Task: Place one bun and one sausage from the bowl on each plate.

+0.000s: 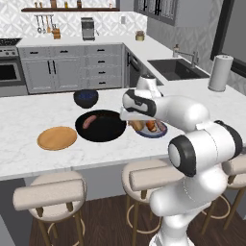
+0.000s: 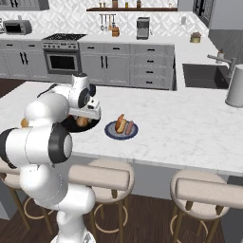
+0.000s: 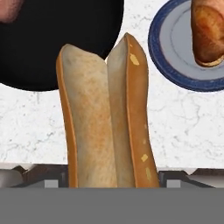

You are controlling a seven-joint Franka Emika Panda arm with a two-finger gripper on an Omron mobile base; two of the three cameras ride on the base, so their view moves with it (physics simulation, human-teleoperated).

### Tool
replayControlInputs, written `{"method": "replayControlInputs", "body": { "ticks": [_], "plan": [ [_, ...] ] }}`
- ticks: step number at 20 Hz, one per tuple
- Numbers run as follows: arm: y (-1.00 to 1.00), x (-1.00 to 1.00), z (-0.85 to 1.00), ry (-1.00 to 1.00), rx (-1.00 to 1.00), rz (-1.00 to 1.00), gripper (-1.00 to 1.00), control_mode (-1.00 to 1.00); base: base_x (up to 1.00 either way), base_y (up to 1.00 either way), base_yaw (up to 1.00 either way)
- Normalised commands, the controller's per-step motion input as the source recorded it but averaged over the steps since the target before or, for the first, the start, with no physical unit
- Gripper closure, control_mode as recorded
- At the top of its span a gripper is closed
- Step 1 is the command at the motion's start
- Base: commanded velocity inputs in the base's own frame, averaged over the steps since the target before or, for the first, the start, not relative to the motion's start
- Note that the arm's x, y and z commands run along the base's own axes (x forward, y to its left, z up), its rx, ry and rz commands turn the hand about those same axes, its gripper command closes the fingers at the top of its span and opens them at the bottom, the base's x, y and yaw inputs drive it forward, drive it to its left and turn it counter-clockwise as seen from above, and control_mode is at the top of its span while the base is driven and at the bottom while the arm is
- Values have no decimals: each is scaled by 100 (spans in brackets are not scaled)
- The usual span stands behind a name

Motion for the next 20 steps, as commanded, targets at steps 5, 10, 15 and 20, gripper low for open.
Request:
{"method": "replayControlInputs", "body": {
  "ticks": [5, 10, 15, 20],
  "plan": [
    [0, 0, 0, 0, 0, 0, 100, 100, -30, 64, -3],
    [0, 0, 0, 0, 0, 0, 100, 100, -21, 84, -6],
    [0, 0, 0, 0, 0, 0, 100, 100, -4, 26, -1],
    [0, 0, 0, 0, 0, 0, 100, 100, 21, 0, 0]
  ]
}}
